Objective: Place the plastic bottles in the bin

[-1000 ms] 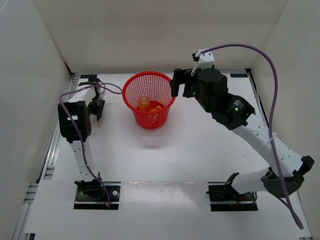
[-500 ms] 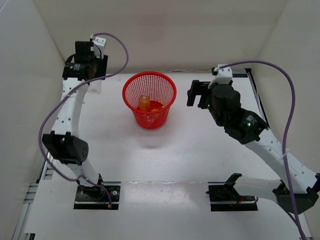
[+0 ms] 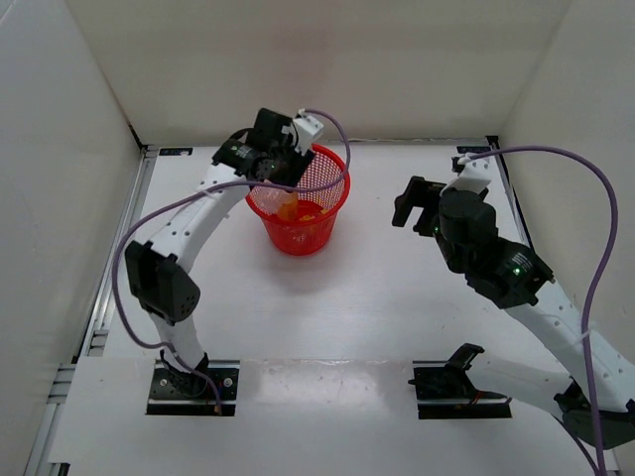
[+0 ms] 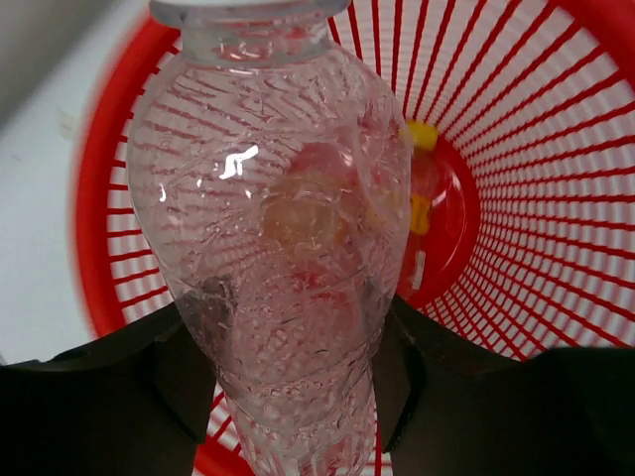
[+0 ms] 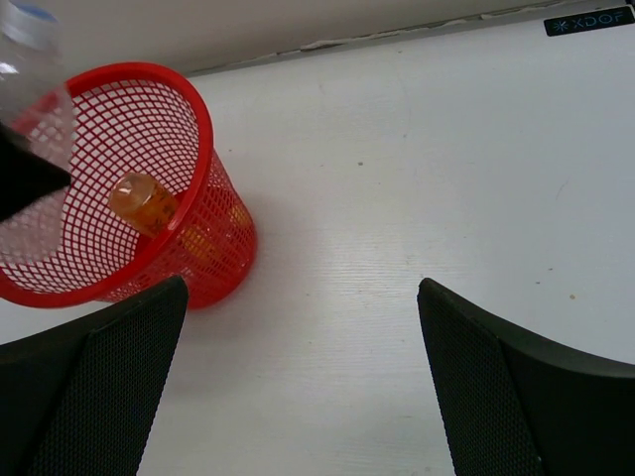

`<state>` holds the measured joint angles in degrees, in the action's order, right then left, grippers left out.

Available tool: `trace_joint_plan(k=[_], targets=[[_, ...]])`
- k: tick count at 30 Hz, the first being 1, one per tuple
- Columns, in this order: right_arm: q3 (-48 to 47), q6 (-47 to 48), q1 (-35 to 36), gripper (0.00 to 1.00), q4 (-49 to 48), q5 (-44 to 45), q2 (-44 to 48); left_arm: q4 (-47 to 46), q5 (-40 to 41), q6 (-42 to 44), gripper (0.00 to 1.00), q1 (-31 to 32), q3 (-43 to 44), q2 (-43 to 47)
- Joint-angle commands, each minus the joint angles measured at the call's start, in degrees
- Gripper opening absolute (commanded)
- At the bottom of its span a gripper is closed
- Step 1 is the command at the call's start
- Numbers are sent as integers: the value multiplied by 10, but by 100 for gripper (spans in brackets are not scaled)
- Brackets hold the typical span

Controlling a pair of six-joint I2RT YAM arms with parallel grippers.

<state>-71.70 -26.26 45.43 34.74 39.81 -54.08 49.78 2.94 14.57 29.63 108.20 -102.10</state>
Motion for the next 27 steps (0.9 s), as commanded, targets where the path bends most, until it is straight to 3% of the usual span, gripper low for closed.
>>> trace_joint_plan(k=[1,4,11,15,18,21,22,27], targets=[[9,-22,-2,100,6,24,28,8,-12,4,64,9,-13,8],[14,-28,-2,100,6,29,28,0,-12,4,98,14,-26,23],[9,-28,-2,100,6,22,23,0,22,-2,100,25,30,61],[9,-39,-2,100,14,22,23,-13,101,3,100,18,50,119],[15,-53,-33,100,47,-2,18,-43,151,8,100,-49,-36,195],[60,-60,-83,100,59,-58,18,-50,178,-19,100,-169,-145,260],[77,-66,-109,100,59,-68,24,-50,178,-19,100,-230,-173,274],[189,-72,-169,100,16,-81,68,-50,151,-17,100,-378,-415,377]])
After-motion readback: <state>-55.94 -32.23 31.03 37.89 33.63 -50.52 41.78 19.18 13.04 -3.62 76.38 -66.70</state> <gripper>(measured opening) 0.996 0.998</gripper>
